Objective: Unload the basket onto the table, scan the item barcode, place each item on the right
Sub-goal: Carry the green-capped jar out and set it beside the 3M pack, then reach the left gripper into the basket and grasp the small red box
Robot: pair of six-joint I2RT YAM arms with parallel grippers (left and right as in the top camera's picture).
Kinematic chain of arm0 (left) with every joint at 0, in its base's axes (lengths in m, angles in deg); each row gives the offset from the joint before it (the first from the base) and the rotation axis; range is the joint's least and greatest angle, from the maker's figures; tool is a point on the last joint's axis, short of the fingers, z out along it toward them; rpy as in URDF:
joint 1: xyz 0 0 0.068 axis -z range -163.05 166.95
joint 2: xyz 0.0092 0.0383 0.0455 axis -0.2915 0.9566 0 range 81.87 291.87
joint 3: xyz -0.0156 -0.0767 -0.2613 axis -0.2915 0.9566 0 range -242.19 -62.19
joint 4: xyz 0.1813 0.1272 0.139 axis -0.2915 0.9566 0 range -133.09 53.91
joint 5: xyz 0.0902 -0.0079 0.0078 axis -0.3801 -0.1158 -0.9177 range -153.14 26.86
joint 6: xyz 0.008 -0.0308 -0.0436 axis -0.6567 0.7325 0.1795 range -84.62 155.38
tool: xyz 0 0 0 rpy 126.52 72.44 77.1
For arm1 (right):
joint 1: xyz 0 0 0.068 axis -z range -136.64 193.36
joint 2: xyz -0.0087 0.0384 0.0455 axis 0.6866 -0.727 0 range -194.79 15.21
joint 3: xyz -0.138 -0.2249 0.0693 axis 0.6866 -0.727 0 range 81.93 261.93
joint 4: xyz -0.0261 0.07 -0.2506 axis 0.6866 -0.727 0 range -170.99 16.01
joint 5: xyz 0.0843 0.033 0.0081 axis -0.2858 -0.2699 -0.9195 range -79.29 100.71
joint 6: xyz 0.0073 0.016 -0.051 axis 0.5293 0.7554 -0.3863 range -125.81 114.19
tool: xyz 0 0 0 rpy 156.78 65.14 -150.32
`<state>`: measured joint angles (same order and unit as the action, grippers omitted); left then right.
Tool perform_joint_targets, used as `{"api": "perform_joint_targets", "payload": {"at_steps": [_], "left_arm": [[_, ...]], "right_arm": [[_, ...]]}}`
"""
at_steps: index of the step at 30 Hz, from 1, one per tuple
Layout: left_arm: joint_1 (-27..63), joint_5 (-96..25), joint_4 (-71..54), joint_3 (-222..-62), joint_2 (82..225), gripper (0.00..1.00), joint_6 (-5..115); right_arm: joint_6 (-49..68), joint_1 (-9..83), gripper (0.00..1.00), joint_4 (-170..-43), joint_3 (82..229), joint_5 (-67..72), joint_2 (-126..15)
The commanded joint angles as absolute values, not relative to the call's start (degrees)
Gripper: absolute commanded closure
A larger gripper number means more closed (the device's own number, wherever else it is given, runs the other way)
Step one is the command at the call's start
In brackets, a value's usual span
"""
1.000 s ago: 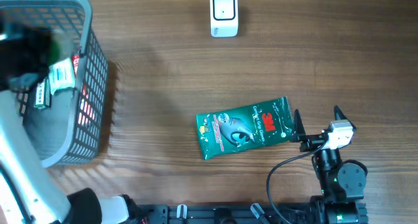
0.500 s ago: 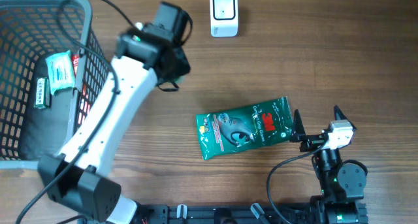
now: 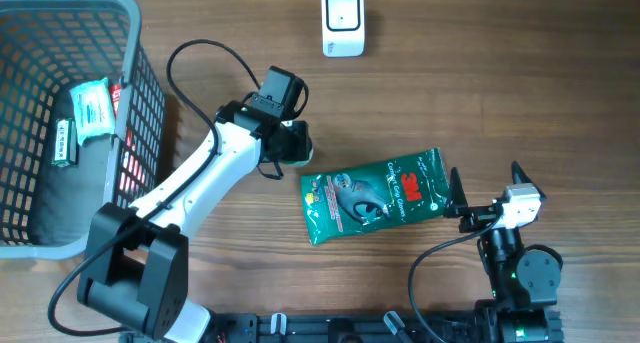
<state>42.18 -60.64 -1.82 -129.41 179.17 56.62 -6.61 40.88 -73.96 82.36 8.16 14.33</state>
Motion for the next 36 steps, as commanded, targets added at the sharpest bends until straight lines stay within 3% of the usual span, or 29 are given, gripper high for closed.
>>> {"api": "perform_joint_targets", "payload": {"at_steps": [1,2,8,13,16,19,22,24,28,36], "left_arm": [[42.33,-60.18,-2.21,-129.35,178.41,0.16,55.04],[42.33,-60.20,-2.19,-129.61,178.30,0.00,55.04],[42.29,-64.03,6.95,-144.19,174.43,0.00,55.07],[39.19,-94.80,16.32,-170.61,168.26,0.00,57.38],[31.84,-105.47,17.59,-172.36,164.96,0.00,71.13],[15.56,-100.53,31.47,-172.27,165.05,0.00,98.30],[-0.11,-84.18,36.37,-170.37,169.86,0.00,101.95],[-4.92,-77.88,37.63,-169.06,173.12,0.00,101.86],[-8.94,-71.13,37.90,-164.30,181.07,0.00,101.88],[-8.02,-66.98,21.00,-145.87,187.67,0.00,101.91]], "right_arm": [[-7.30,40.86,0.00,-73.83,82.22,7.68,14.68],[-7.30,40.86,0.00,-73.83,82.22,7.68,14.68],[-7.30,40.86,0.00,-73.83,82.22,7.68,14.68],[-7.28,40.84,0.00,-73.83,82.22,7.68,14.68],[-7.28,40.84,0.00,-73.83,82.22,7.68,14.68],[-7.30,40.86,0.00,-73.83,82.22,7.68,14.68],[-7.30,40.86,0.00,-73.83,82.22,7.68,14.68],[-7.30,40.86,0.00,-73.83,82.22,7.68,14.68],[-7.28,40.86,0.00,-73.83,82.22,7.68,14.68],[-7.30,40.84,0.00,-73.83,82.22,7.68,14.68]]}}
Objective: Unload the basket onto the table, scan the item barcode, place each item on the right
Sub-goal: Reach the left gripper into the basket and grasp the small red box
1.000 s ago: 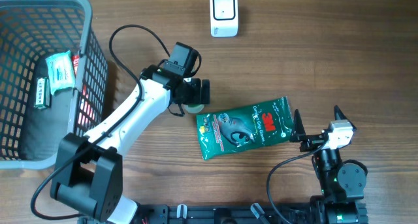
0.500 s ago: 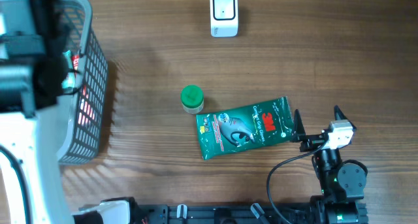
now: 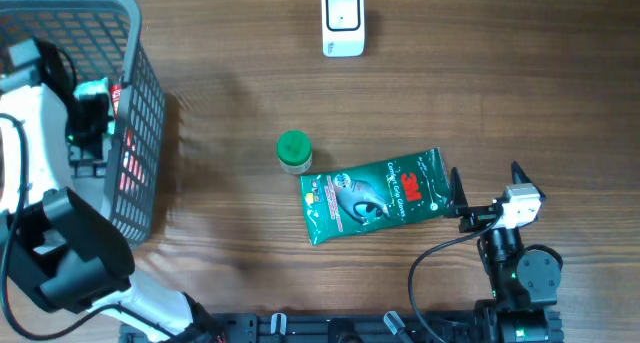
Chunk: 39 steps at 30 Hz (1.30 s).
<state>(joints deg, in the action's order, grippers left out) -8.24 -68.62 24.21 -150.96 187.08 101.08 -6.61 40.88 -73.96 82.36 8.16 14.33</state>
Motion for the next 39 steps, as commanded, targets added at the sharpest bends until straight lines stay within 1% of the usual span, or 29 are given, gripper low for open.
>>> {"api": "perform_joint_targets", "payload": {"at_steps": [1,5,9,11,12,13,15,16,17,19,20,21,22,24,26,28,32,33,35,36,37,38,39], "left_arm": [[-8.02,-66.76,18.49,-143.25,187.67,0.00,101.88],[-7.91,-63.30,11.49,-136.30,187.67,0.00,101.88],[-7.91,-62.91,8.48,-132.28,187.67,0.00,101.88],[-7.91,-62.93,7.32,-130.53,187.67,0.03,101.88],[-7.91,-62.95,7.21,-130.11,187.67,0.21,101.88],[-7.91,-62.95,7.23,-130.05,187.67,0.30,101.86],[-7.94,-62.95,7.19,-130.05,187.65,0.37,101.86],[-7.94,-63.02,7.19,-130.05,187.65,0.37,101.86],[-7.98,-63.15,7.19,-130.07,187.63,0.40,101.86],[-7.98,-63.19,6.77,-130.35,186.95,0.49,100.97],[-7.98,-63.17,6.79,-131.18,186.21,0.59,99.48],[-7.98,-63.19,6.82,-131.82,185.64,0.65,98.39],[-7.98,-63.19,6.97,-133.08,184.46,0.66,96.55],[-7.98,-63.17,7.27,-134.94,182.10,0.65,94.30],[-7.98,-63.22,7.67,-137.48,177.53,0.59,92.31],[-8.00,-63.63,8.45,-139.62,173.58,0.56,90.98],[-8.05,-63.83,10.97,-143.86,163.91,0.55,90.91],[-8.05,-64.22,10.97,-143.90,160.66,0.54,90.85],[-8.02,-65.47,11.45,-143.90,157.82,0.40,90.85],[-8.02,-66.01,12.28,-143.90,157.53,0.25,90.85],[-8.02,-66.28,13.70,-143.88,157.99,0.07,90.85],[-8.05,-66.52,14.64,-143.88,158.69,0.00,90.87],[-8.02,-66.63,15.65,-143.86,160.20,0.00,90.98]], "right_arm": [[-7.28,40.86,0.00,-73.83,82.22,7.68,14.68],[-7.30,40.86,0.00,-73.83,82.22,7.68,14.68],[-7.28,40.86,0.00,-73.83,82.22,7.66,14.68],[-7.30,40.86,0.00,-73.83,82.22,7.68,14.68],[-7.28,40.86,0.00,-73.83,82.22,7.68,14.68],[-7.30,40.86,0.00,-73.83,82.22,7.68,14.68],[-7.30,40.86,0.00,-73.83,82.22,7.68,14.68],[-7.28,40.86,0.00,-73.83,82.22,7.68,14.68],[-7.30,40.86,0.00,-73.83,82.22,7.68,14.68],[-7.30,40.86,0.00,-73.83,82.22,7.66,14.68],[-7.30,40.86,0.00,-73.83,82.22,7.66,14.68],[-7.28,40.86,0.00,-73.83,82.22,7.68,14.68],[-7.30,40.86,0.00,-73.83,82.22,7.68,14.68],[-7.28,40.86,0.00,-73.83,82.22,7.68,14.68],[-7.30,40.86,0.00,-73.83,82.22,7.68,14.68],[-7.28,40.86,0.00,-73.83,82.22,7.66,14.68],[-7.30,40.86,0.00,-73.83,82.22,7.68,14.68],[-7.30,40.86,0.00,-73.83,82.22,7.68,14.68],[-7.28,40.86,0.00,-73.83,82.22,7.68,14.68],[-7.30,40.86,0.00,-73.83,82.22,7.68,14.68],[-7.30,40.86,0.00,-73.83,82.22,7.68,14.68],[-7.28,40.86,0.00,-73.83,82.22,7.68,14.68],[-7.30,40.86,0.00,-73.83,82.22,7.68,14.68]]}}
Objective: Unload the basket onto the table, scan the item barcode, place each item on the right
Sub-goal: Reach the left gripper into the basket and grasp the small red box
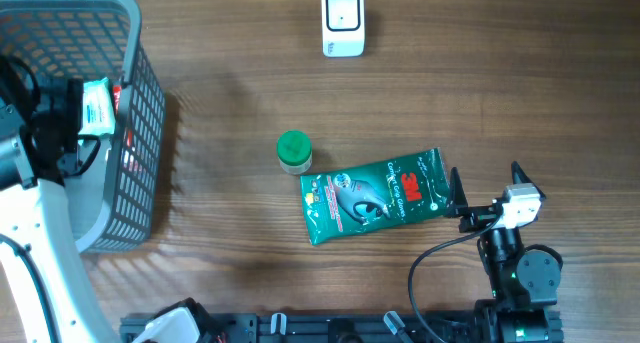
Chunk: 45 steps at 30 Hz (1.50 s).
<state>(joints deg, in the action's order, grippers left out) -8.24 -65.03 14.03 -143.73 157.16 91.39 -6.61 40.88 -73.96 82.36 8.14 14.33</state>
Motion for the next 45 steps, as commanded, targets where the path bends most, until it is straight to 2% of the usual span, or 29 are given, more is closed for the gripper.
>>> {"api": "perform_joint_targets", "payload": {"at_steps": [1,14,30,38,39,41,45], "left_arm": [[-8.02,-66.60,16.52,-143.86,161.90,0.00,91.31],[-7.91,-63.79,17.83,-143.86,186.56,0.00,91.28],[-3.61,-67.09,14.99,-142.31,187.70,0.00,91.33],[-3.61,-67.06,7.36,-134.85,187.70,0.00,93.03],[-3.61,-67.09,6.58,-134.77,187.70,0.02,93.03],[-3.61,-67.06,5.68,-134.55,187.70,0.12,93.05],[-3.50,-67.09,5.50,-134.40,187.80,0.39,93.05]], "right_arm": [[-7.30,40.86,0.00,-73.83,82.22,7.68,14.68],[-7.28,40.86,0.00,-73.83,82.22,7.68,14.68],[-7.28,40.84,0.00,-73.83,82.22,7.68,14.68],[-7.30,40.86,0.00,-73.83,82.22,7.68,14.68],[-7.28,40.84,0.00,-73.83,82.22,7.68,14.68],[-7.30,40.86,0.00,-73.83,82.22,7.68,14.68],[-7.30,40.86,0.00,-73.83,82.22,7.68,14.68]]}}
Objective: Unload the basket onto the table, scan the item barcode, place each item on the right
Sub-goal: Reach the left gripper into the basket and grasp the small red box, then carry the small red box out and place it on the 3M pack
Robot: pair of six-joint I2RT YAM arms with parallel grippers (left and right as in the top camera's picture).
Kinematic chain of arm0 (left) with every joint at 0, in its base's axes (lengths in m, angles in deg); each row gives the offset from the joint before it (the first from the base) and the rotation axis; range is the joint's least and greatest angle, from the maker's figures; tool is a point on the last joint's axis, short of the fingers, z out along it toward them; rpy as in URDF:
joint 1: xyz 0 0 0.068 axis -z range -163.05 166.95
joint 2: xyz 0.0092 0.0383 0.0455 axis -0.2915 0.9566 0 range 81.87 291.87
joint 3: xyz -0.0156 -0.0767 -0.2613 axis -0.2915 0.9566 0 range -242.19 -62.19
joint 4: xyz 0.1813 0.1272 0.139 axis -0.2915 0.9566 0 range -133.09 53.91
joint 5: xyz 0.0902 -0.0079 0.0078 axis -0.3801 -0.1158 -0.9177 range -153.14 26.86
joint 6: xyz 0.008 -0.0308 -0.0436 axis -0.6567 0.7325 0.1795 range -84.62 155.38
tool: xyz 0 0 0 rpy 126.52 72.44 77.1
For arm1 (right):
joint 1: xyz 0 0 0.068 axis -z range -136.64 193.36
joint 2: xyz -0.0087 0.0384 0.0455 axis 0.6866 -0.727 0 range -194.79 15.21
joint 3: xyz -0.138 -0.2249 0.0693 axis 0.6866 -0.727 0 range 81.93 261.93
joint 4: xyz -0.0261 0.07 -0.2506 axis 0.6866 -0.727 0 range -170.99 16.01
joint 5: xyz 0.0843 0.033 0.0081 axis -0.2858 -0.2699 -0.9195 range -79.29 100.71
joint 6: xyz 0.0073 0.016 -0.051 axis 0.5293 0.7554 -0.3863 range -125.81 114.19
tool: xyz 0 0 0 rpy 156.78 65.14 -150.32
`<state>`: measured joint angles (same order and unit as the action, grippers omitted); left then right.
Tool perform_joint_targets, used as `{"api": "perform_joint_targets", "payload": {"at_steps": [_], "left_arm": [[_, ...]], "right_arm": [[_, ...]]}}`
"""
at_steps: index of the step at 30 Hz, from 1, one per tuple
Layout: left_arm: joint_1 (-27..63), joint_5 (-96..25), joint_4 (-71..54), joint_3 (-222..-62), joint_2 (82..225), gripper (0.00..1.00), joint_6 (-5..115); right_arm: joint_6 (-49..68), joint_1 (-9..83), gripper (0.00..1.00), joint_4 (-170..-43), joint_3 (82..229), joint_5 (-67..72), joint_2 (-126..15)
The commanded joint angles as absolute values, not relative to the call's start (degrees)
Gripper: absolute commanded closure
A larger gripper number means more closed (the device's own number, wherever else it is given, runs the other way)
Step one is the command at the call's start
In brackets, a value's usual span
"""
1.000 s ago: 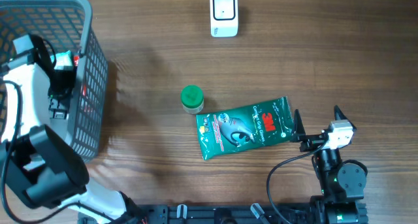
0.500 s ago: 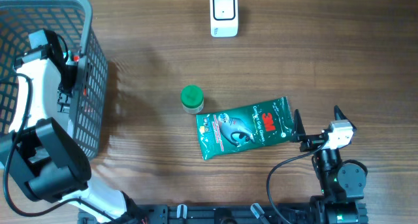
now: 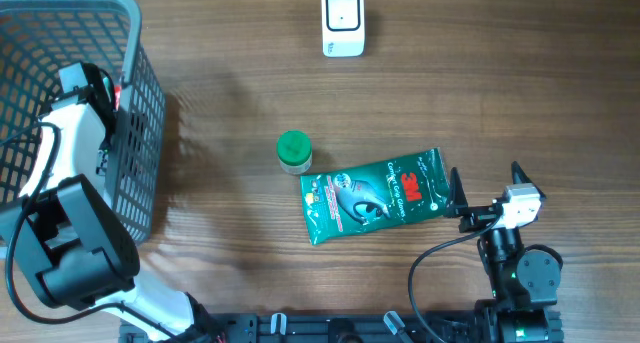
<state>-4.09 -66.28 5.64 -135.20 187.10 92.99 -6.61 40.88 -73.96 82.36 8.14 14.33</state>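
The white barcode scanner (image 3: 342,21) stands at the table's far edge. A green-capped bottle (image 3: 293,151) stands upright mid-table, beside a green 3M packet (image 3: 375,195) lying flat. My left gripper (image 3: 86,85) reaches into the grey basket (image 3: 142,133) near its right wall. Its fingers are hidden under the wrist, so its state is unclear, and the basket's items are covered by the arm. My right gripper (image 3: 485,180) rests open just right of the packet, holding nothing.
The grey mesh basket fills the left side of the table. The scanner's cable runs off the far edge. The right arm's base (image 3: 520,273) sits at the front right.
My left arm has shifted inside the basket and now covers the white-and-green box that showed beside it. The bottle, the packet and the right gripper have not moved.
My left gripper was at the green-capped bottle mid-table. Then the bottle stood alone beside the packet and the arm was over the basket. Then it hung by a white-and-green box in the basket, and now it covers that spot.
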Motion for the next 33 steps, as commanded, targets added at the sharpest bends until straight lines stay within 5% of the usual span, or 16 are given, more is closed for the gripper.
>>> {"api": "perform_joint_targets", "payload": {"at_steps": [1,3,6,13,18,23,25,28,33], "left_arm": [[-3.50,-67.09,5.50,-134.40,187.80,0.42,93.05],[-3.50,-67.09,5.70,-134.40,187.87,0.43,93.03],[-3.50,-67.30,5.70,-133.65,187.98,0.62,93.05],[-4.46,-70.74,11.60,-138.59,183.28,0.82,92.73],[-4.70,-81.88,26.14,-156.34,172.57,0.84,92.35],[-2.65,-67.52,26.84,-163.77,159.87,0.92,93.38],[2.75,-62.39,26.88,-163.77,157.03,0.92,94.54],[22.86,-63.26,26.97,-162.24,159.17,0.92,94.56],[48.83,-70.78,19.93,-159.73,177.53,0.90,94.50]], "right_arm": [[-7.28,40.86,0.00,-73.83,82.22,7.68,14.68],[-7.28,40.86,0.00,-73.83,82.22,7.68,14.68],[-7.30,40.86,0.00,-73.83,82.22,7.66,14.68],[-7.28,40.86,0.00,-73.83,82.22,7.68,14.68],[-7.28,40.86,0.00,-73.83,82.22,7.68,14.68],[-7.30,40.86,0.00,-73.83,82.22,7.68,14.68],[-7.30,40.86,0.00,-73.83,82.22,7.68,14.68],[-7.28,40.86,0.00,-73.83,82.22,7.68,14.68],[-7.30,40.86,0.00,-73.83,82.22,7.68,14.68]]}}
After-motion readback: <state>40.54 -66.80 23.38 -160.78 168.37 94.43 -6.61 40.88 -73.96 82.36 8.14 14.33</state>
